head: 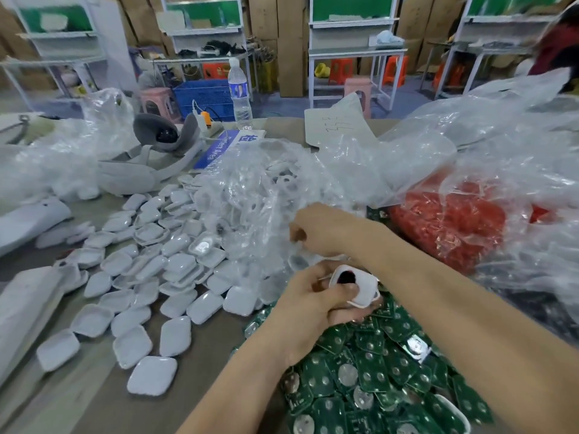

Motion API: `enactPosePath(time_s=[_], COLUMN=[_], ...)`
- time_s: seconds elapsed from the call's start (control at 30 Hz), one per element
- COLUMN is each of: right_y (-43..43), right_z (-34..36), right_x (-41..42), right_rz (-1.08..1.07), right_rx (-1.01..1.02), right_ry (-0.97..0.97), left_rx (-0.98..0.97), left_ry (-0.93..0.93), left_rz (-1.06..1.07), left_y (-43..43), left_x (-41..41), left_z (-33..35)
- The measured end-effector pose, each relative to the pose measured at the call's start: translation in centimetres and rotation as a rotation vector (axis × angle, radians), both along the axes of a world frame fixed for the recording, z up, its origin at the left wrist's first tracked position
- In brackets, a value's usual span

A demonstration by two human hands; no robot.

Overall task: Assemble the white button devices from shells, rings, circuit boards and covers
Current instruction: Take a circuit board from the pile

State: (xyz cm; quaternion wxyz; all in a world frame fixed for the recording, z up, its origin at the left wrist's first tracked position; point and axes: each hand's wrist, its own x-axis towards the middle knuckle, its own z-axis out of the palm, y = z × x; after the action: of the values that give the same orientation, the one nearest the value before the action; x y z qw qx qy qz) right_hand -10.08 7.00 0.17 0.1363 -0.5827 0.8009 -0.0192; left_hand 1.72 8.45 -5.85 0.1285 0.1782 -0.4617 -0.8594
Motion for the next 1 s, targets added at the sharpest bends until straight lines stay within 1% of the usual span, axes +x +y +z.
enactPosePath(time_s=[0.1, 0.23, 0.33, 0.43, 0.57, 0.63, 0.67, 0.7, 0.77, 0.8, 0.83, 0.87, 0.93, 0.97, 1.0], right_y=[0.6, 2.4, 4.6, 6.2, 7.3, 7.1, 7.0, 6.7, 6.2, 5.8, 5.1, 4.3, 2.8, 2.1, 1.6], right_z=[-0.5, -0.8, -0.3, 0.2, 0.9, 1.7, 2.3, 3.0, 4.4, 5.0, 5.3, 5.3, 4.3, 3.3, 2.3], right_x=[-1.0, -3.3, -5.9, -7.7, -7.9, -7.8, -7.8, -8.0, -9.4, -10.5, -11.8, -13.0, -14.9, -15.5, -16.0], right_rz=[-0.015, -0.057, -0.130, -0.147, -0.171, -0.183, -0.197, -0.234, -0.372, -0.456, -0.522, -0.562, -0.573, -0.545, -0.507], right_rx=[0.004, -0.027, -0.004, 0.036, -0.024, -0.044, -0.092, -0.192, -0.519, -0.640, -0.657, -0.544, -0.197, -0.072, -0.010], right_ry=[-0.009, -0.015, 0.037, 0.087, -0.069, -0.115, -0.114, -0.121, -0.198, -0.187, -0.135, -0.057, 0.084, 0.132, 0.167], left_rx=[-0.008, -0.021, -0.031, -0.023, -0.053, -0.061, -0.055, -0.045, -0.023, -0.014, -0.010, -0.005, 0.012, 0.020, 0.025], left_ry=[0.011, -0.023, -0.012, 0.009, -0.005, -0.018, -0.021, -0.021, -0.012, -0.008, -0.005, -0.005, -0.010, -0.009, -0.007], left_rz=[0.001, 0.012, 0.011, 0.009, 0.027, 0.052, 0.063, 0.075, 0.091, 0.096, 0.099, 0.103, 0.112, 0.113, 0.111], left_y=[-0.2, -0.1, -0.3, -0.5, -0.8, -1.1, -1.2, -1.4, -1.7, -1.8, -1.9, -2.0, -2.1, -2.1, -2.2], left_x=[0.1, 0.0, 0.1, 0.1, 0.0, -0.1, -0.1, 0.0, 0.0, 0.0, -0.1, -0.1, -0.3, -0.4, -0.4], left_z=[0.0, -0.1, -0.2, -0.1, -0.5, -0.7, -0.8, -0.8, -1.0, -1.1, -1.1, -1.2, -1.3, -1.4, -1.4])
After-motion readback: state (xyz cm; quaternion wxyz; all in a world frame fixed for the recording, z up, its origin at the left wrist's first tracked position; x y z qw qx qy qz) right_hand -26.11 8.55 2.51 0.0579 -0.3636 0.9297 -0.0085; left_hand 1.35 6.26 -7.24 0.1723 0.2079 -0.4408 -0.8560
